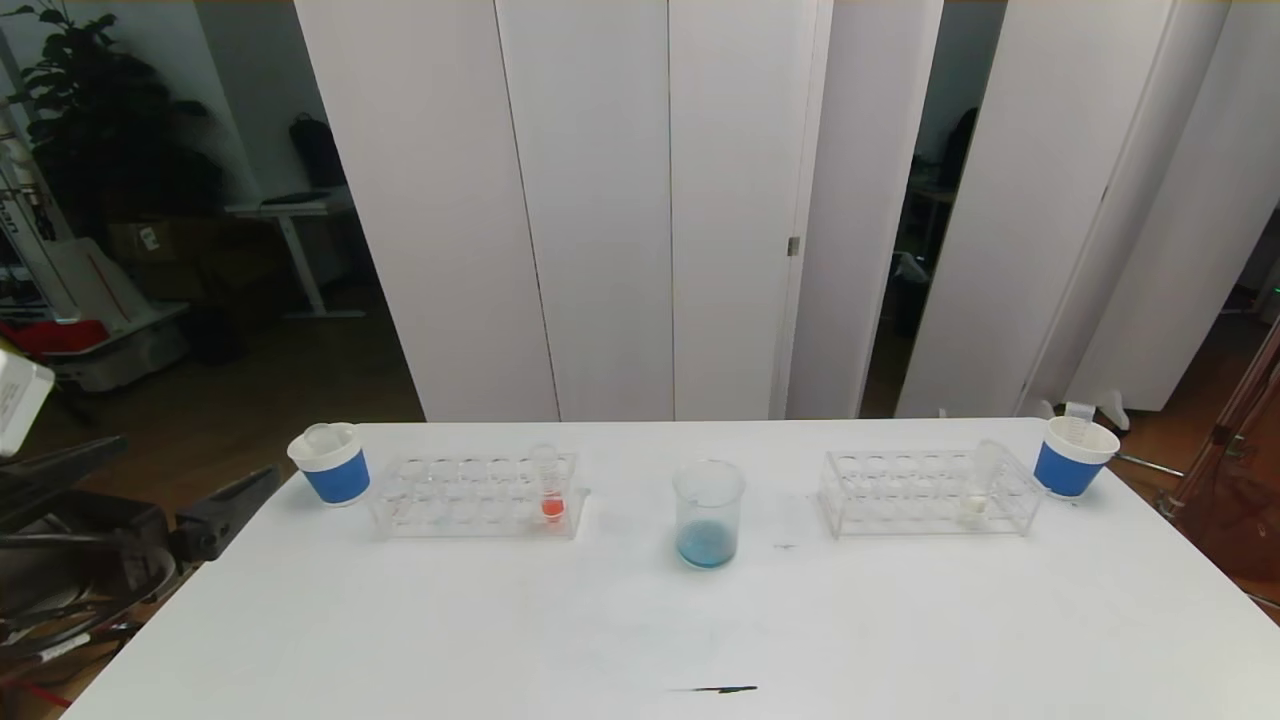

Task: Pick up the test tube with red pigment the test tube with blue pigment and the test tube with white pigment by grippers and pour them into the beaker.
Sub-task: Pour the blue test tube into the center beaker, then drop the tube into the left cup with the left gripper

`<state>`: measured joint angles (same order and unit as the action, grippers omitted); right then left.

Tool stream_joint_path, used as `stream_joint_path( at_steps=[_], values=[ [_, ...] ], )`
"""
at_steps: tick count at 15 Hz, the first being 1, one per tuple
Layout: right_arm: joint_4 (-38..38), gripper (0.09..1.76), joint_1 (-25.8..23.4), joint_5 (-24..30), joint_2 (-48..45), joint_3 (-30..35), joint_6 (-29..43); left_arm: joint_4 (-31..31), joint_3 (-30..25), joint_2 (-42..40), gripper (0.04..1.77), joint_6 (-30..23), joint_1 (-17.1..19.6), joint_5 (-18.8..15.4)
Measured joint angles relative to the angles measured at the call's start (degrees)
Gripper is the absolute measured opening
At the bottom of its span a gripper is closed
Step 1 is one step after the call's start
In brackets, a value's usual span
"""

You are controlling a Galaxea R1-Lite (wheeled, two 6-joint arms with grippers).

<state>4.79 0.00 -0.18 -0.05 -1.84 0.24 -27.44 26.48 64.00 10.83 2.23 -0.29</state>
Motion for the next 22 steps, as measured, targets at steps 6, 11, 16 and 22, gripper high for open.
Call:
stream_joint_path(
  at_steps=[6,11,16,22],
  values=[
    [0.0,1.75,0.0,0.0,0.0,0.0,0.0,25.1,2.1,-28.2,1.75,-2.5,-1.6,-2.4],
    [0.0,1.75,0.0,0.0,0.0,0.0,0.0,35.0,0.1,-46.3,1.75,-3.9,-3.7,-3.6],
    [0.0,1.75,0.0,0.0,0.0,0.0,0.0,34.4,-11.3,-56.0,1.75,-7.6,-2.7,-9.6],
    [0.0,1.75,0.0,0.0,0.0,0.0,0.0,31.9,-21.6,-63.1,1.75,-7.5,-2.6,-10.9]
  ],
)
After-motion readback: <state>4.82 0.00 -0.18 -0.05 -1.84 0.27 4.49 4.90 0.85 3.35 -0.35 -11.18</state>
